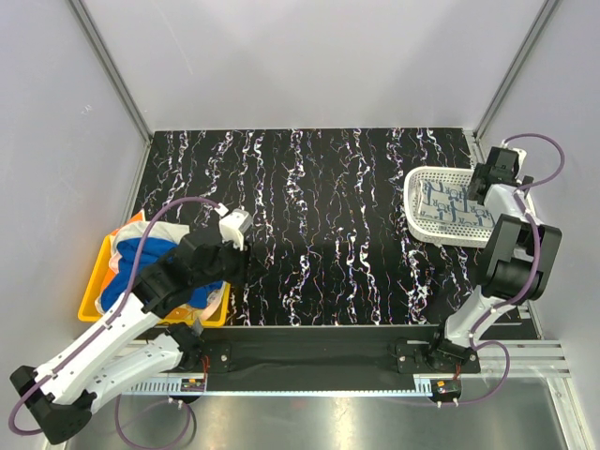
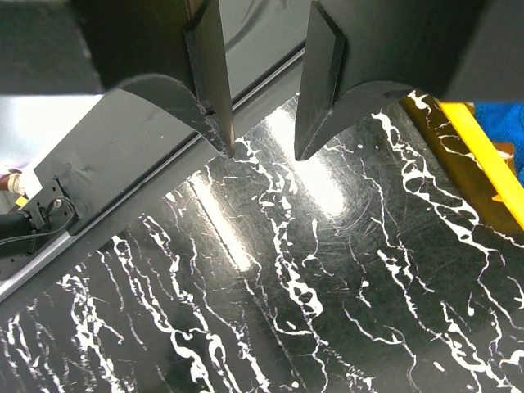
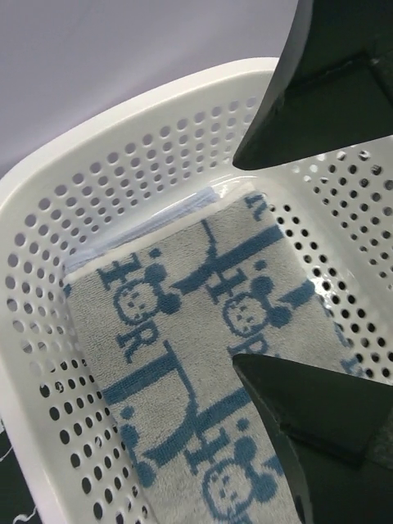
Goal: Fold and stack the towels
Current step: Neatly place the folded towel into the bin, then grab crumpled towel, then move the towel to the center of the board, then flatten out the crumpled towel
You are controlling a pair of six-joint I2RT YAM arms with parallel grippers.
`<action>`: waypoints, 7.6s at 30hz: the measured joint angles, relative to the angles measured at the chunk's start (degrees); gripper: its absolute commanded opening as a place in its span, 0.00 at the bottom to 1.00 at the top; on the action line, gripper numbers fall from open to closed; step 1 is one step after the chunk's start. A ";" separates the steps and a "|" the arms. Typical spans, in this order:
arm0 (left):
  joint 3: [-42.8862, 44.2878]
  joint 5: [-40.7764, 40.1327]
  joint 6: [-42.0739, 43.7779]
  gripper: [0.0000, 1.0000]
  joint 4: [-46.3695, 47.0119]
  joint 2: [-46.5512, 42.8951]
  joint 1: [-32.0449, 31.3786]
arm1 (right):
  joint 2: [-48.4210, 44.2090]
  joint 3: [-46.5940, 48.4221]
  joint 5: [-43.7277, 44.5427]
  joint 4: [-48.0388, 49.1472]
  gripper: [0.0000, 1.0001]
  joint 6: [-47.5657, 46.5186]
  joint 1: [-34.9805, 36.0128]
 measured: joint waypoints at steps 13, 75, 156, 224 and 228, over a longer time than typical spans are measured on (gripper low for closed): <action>7.48 -14.49 -4.39 0.43 -5.90 8.15 0.09 | -27.52 -8.94 -8.68 -5.73 1.00 24.76 10.25; 3.15 -36.92 -39.10 0.65 -19.74 17.62 37.40 | -27.21 -24.90 -23.28 1.14 1.00 31.15 48.76; 86.40 -14.91 -10.56 0.02 -5.68 77.09 -3.85 | -44.48 -8.66 -9.03 -23.61 1.00 30.75 34.93; 16.48 -14.80 -9.77 0.59 -4.22 22.91 16.98 | 5.05 0.83 -0.11 -13.53 0.00 52.74 89.44; 15.93 -11.69 -9.75 0.59 -2.21 22.82 17.03 | -3.78 0.98 0.63 -17.46 0.00 50.53 89.24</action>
